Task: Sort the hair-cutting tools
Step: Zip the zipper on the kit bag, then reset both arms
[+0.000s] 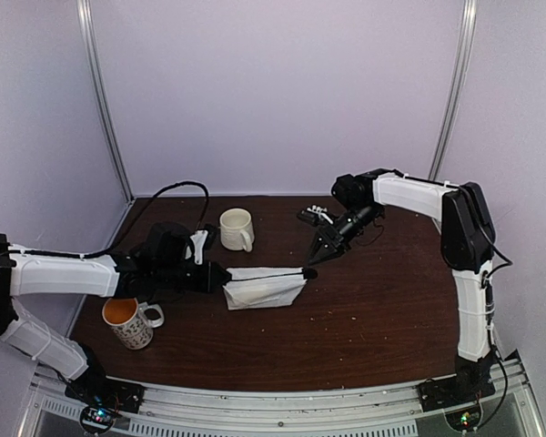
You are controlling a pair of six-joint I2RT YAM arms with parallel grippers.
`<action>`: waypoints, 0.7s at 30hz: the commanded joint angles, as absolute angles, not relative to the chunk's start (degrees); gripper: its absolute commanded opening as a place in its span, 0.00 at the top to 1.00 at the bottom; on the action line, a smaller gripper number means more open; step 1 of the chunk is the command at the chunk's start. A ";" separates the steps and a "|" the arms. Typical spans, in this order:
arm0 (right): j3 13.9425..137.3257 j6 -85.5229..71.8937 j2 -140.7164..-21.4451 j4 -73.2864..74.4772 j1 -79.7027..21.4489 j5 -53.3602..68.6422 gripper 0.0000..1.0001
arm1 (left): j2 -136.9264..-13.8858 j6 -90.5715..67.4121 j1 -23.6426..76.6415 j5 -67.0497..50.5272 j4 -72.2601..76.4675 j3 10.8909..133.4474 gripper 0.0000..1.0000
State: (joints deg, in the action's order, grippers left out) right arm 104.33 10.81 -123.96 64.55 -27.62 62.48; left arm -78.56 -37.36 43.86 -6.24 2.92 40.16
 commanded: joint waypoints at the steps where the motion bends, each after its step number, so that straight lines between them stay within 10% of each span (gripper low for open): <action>1: 110.51 18.66 -120.28 74.21 -24.99 60.42 0.76 | -76.02 -34.19 42.89 -3.14 0.56 42.83 0.75; 9: 104.31 23.21 -102.16 68.21 -17.22 54.18 0.53 | -67.42 -20.96 42.90 12.59 -15.54 51.05 0.57; 14: 83.62 12.76 -81.52 39.39 -9.25 42.44 0.01 | -65.11 -16.06 41.78 24.49 -22.60 55.36 0.36; 18: 71.95 5.61 -69.97 24.56 -5.44 29.90 0.00 | -63.00 -14.21 38.97 29.30 -24.75 57.11 0.04; 21: 69.47 2.04 -68.11 22.43 -5.17 22.87 0.00 | -62.13 -13.02 37.19 30.93 -24.91 57.43 0.02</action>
